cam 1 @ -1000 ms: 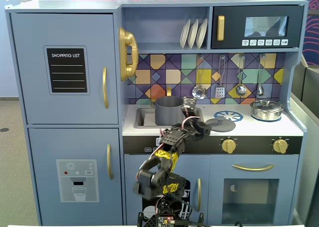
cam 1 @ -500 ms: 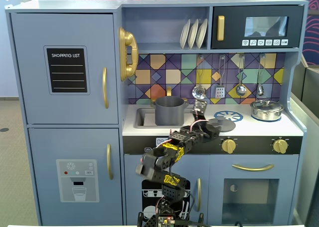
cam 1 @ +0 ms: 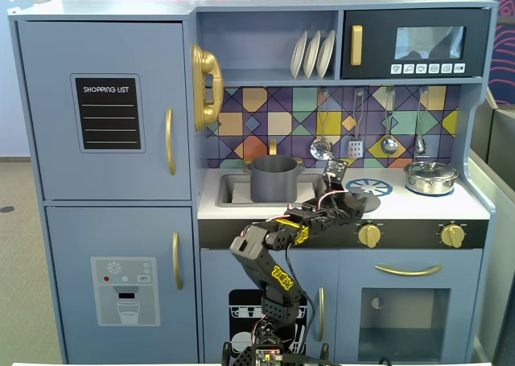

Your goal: Pick up the lid from the counter and put it on the gray recipient

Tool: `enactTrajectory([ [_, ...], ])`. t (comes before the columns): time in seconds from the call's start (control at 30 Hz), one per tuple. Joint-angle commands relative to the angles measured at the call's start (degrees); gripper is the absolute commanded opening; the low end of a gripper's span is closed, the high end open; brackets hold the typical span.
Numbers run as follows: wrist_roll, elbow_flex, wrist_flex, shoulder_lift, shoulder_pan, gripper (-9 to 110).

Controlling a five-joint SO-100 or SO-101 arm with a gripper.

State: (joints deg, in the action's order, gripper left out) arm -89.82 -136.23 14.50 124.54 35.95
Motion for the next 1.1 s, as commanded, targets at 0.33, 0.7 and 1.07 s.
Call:
enactTrajectory([
  [0.33, -0.18, 12.13, 5.19, -10.46, -1.41, 20],
  [0.7, -0.35, 15.21, 5.80, -15.91, -2.55, 17],
  [1.07, -2.11, 16.17, 6.77, -17.93, -3.69, 0],
])
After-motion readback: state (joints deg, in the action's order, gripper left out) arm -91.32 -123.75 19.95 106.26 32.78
